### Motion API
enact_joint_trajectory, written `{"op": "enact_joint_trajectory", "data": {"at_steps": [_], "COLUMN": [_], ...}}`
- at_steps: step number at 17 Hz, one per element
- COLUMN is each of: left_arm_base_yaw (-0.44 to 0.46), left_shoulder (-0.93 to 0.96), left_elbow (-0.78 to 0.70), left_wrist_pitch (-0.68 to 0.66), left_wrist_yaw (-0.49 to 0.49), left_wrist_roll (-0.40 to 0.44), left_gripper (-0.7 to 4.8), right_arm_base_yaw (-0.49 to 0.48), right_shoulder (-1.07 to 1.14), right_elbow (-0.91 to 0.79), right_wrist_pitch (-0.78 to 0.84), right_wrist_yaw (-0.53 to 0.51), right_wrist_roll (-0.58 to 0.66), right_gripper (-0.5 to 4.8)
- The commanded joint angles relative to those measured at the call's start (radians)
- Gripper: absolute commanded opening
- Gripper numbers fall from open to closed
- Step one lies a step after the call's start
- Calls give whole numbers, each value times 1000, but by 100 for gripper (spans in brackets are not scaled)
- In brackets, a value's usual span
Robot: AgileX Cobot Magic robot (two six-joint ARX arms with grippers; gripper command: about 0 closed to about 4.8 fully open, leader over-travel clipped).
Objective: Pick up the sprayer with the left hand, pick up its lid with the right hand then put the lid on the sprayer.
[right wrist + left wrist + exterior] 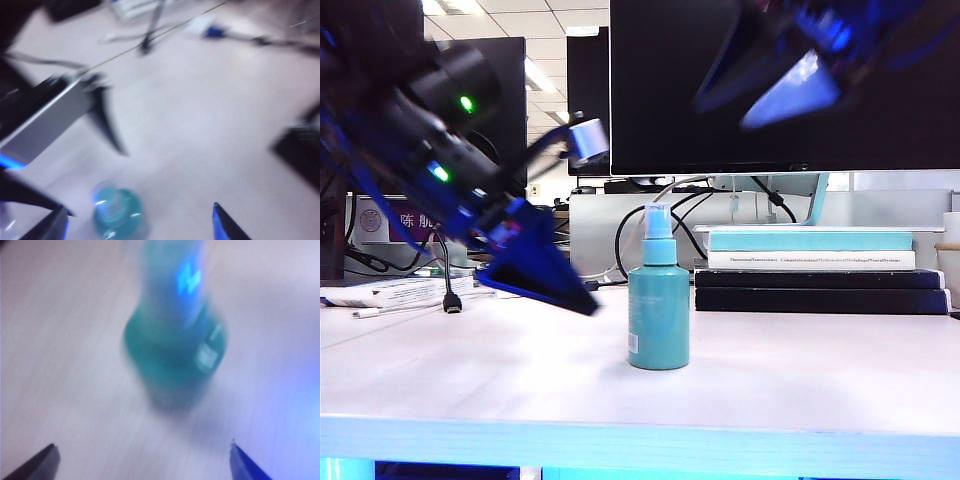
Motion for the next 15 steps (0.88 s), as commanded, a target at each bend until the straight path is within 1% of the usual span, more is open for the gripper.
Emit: {"op": "enact_joint_trajectory", "data": {"at_steps": [1,3,4,5,6,8,9,10,11,12,13,14,15], "left_arm_base_yaw": [0,1,14,30,64,136,179,254,329,376,463,517,601], "left_shoulder": [-137,-241,-316,-362,-431,-521,-568,-636,-688,-718,-768,-793,-838], "left_elbow": [-2,-2,-2,-2,-2,-2,-3,-9,-24,-44,-101,-139,-207], "left_wrist_pitch": [-61,-72,-81,-81,-80,-80,-78,-65,-47,-26,36,70,124], "left_wrist_yaw": [-231,-351,-396,-407,-406,-403,-386,-357,-315,-291,-242,-203,-153], "left_wrist_roll": [-129,-153,-168,-198,-253,-298,-307,-306,-307,-316,-363,-384,-435], "left_gripper": [479,479,479,479,479,479,479,479,479,479,479,479,479], "right_arm_base_yaw": [1,1,0,-2,-6,-25,-44,-87,-129,-157,-206,-231,-256], "right_shoulder": [-127,-227,-294,-337,-404,-499,-558,-644,-712,-750,-810,-838,-871], "right_elbow": [2,2,0,-7,-29,-80,-126,-205,-271,-315,-383,-420,-470], "right_wrist_pitch": [-2,-1,-1,2,13,39,64,93,115,145,204,240,280], "right_wrist_yaw": [214,338,412,441,479,510,522,529,529,529,523,506,467], "right_wrist_roll": [44,43,43,43,43,42,41,42,45,50,92,122,152], "right_gripper": [364,364,363,361,338,295,275,258,229,201,169,165,128]}}
